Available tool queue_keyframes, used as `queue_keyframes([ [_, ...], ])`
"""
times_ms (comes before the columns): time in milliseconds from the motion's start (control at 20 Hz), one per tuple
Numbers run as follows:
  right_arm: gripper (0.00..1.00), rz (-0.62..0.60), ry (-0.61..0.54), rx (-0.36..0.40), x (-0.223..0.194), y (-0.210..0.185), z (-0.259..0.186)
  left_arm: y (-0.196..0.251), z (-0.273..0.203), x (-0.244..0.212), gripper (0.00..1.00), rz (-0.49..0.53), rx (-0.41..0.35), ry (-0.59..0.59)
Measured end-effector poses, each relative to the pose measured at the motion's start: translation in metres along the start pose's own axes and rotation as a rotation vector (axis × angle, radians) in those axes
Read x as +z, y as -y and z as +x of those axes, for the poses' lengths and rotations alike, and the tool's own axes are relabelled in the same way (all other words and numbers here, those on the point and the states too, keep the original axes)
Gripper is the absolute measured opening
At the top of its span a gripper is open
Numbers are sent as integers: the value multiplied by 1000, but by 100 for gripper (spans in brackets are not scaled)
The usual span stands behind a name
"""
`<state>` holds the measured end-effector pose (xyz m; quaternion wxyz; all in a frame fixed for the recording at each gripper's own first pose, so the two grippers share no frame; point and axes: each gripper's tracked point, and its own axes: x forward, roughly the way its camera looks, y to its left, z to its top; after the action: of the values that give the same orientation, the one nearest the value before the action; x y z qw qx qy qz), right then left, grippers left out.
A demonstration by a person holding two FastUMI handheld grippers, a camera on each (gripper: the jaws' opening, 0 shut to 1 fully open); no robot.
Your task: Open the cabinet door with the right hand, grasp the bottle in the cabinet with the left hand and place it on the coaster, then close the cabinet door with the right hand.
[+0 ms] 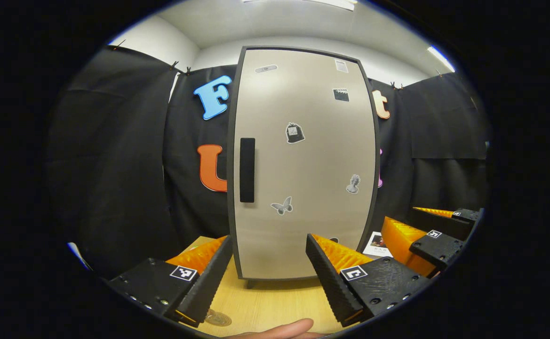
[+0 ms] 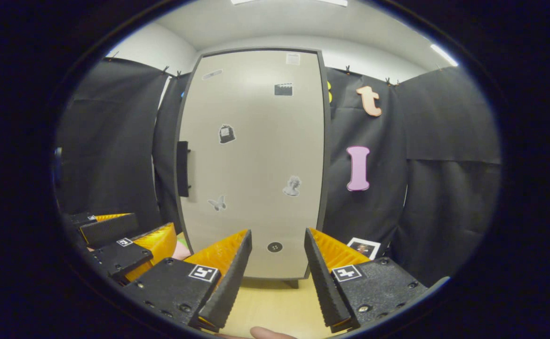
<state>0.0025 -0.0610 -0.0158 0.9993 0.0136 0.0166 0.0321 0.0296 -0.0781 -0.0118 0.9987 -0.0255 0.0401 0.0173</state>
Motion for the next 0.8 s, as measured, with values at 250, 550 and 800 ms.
queue_keyframes([
  [250, 74, 15, -24, 10, -4, 6, 1, 6, -4, 7, 95, 21, -1, 28],
  [550, 74, 14, -23, 23, -4, 8, -1, 3, -11, 4, 94, 10, 25, 32],
  [800, 74, 44, -32, 53, -8, 6, -7, -1, -16, 1, 94, -41, 53, 29],
])
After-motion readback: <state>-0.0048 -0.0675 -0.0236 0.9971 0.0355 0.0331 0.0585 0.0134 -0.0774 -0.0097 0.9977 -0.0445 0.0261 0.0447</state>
